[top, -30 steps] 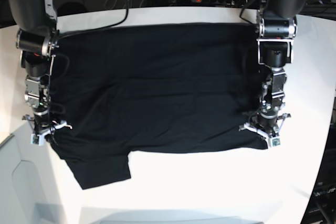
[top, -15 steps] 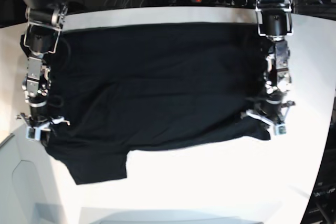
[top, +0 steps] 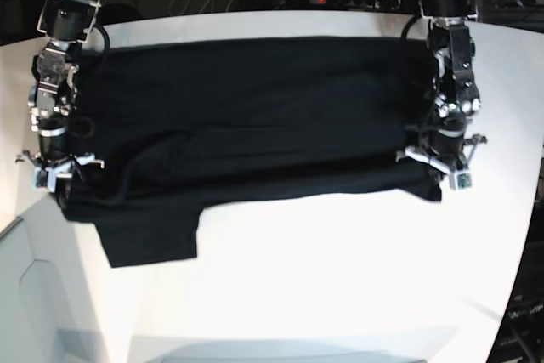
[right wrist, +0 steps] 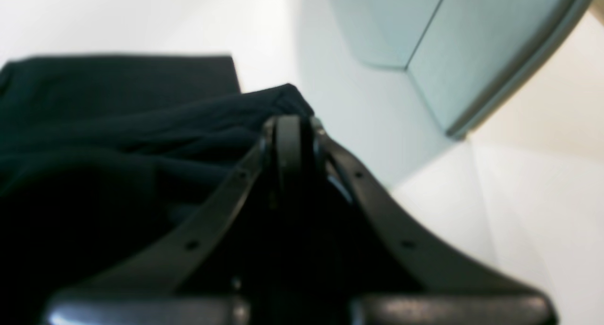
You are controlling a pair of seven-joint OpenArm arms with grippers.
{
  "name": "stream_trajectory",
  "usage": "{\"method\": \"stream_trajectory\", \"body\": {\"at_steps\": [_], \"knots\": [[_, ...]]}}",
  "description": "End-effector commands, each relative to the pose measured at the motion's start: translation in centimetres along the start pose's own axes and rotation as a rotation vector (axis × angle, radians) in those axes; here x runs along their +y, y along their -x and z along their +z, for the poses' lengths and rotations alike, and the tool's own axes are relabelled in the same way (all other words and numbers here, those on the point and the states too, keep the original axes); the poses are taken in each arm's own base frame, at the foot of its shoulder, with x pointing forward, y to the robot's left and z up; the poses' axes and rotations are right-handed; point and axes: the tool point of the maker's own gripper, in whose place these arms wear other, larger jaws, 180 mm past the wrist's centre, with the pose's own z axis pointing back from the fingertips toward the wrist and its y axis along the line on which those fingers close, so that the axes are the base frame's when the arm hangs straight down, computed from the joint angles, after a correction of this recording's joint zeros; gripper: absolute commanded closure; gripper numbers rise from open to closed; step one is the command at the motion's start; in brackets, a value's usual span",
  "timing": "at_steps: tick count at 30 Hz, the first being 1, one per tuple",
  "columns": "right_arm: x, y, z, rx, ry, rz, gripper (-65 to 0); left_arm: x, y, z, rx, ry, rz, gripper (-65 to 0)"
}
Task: Fold the T-shirt properly
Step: 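Fold the hem over toward the shoulder edge with both grippers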
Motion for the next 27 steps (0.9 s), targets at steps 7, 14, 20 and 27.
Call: {"method": "stream_trajectory", "body": {"at_steps": [7,14,20,27], "knots": [[-2.3,0.8,2.0,-0.012,0.064,-0.024,0.0,0.8,2.8,1.0,0.036,-0.025,0.027,0.0],[-2.3,2.3,3.0,0.032,0.061,-0.017,-0.1,0.6,3.8,1.4,0.065,-0.033,0.069,-1.9],[-2.5,1.9,3.0,0.016,0.067,-0.016,-23.1,-0.2,2.7,2.1,0.077,-0.014,0.063,-21.9],[-2.4,-1.6,3.5,-0.077,0.082,-0.007,-31.5,2.1,0.0,3.5,-0.014,-0.075,0.120,-29.8]]}}
